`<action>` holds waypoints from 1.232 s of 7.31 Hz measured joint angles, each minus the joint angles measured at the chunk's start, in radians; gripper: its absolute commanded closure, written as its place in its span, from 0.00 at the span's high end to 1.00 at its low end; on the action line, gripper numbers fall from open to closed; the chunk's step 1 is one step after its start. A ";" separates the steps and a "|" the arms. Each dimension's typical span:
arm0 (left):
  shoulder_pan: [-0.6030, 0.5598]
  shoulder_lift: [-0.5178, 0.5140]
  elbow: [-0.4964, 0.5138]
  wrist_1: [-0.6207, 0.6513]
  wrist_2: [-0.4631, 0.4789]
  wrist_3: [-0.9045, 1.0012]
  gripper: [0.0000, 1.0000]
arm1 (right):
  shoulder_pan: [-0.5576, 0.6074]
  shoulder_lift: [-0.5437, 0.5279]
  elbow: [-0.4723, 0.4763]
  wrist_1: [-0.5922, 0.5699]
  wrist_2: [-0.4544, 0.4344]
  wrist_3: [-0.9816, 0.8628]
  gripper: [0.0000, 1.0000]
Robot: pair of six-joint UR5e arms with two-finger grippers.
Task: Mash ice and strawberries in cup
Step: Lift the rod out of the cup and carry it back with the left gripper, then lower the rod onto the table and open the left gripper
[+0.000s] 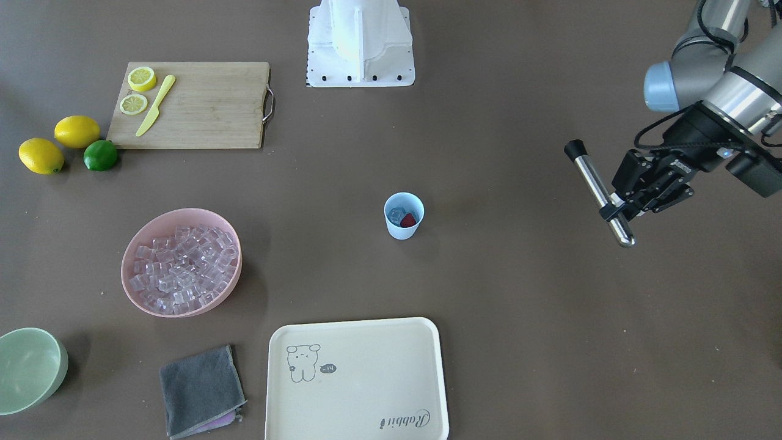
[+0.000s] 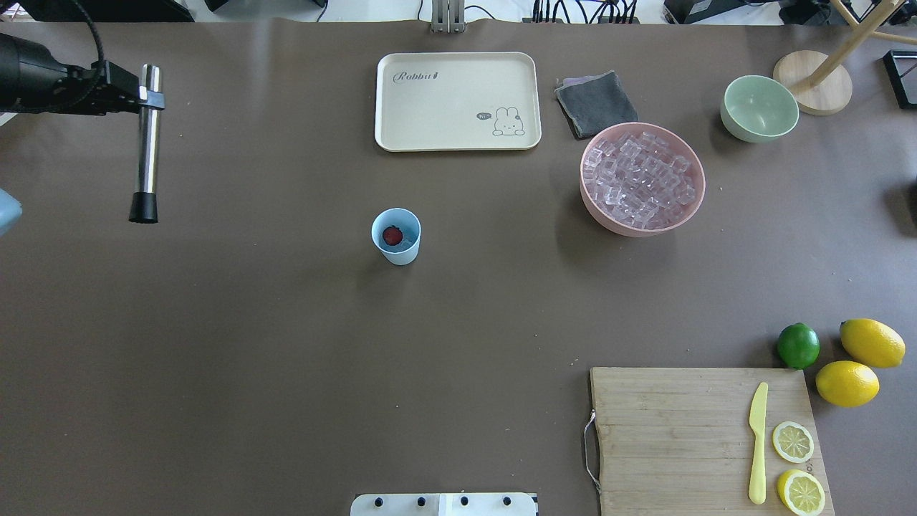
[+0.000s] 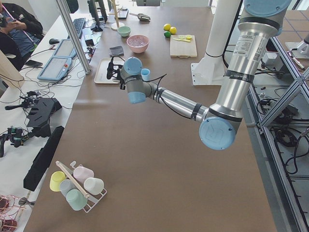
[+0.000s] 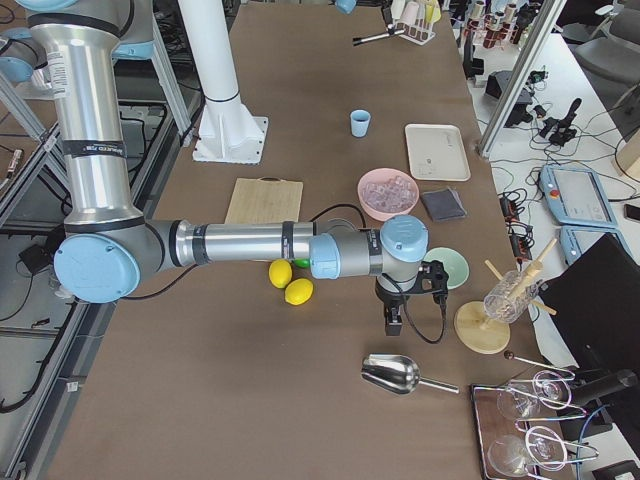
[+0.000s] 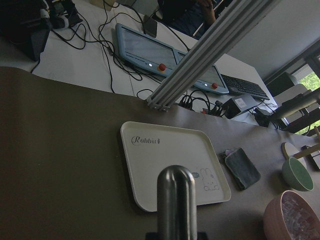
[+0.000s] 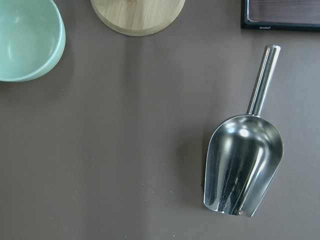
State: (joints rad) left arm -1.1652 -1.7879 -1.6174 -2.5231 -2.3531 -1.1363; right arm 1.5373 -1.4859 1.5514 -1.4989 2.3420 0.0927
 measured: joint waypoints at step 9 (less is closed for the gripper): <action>-0.036 0.176 0.355 0.075 0.089 0.563 0.83 | 0.003 -0.004 0.005 0.004 -0.011 -0.001 1.00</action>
State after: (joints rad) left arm -1.2011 -1.6120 -1.2627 -2.4485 -2.2644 -0.5734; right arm 1.5401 -1.4902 1.5564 -1.4946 2.3311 0.0921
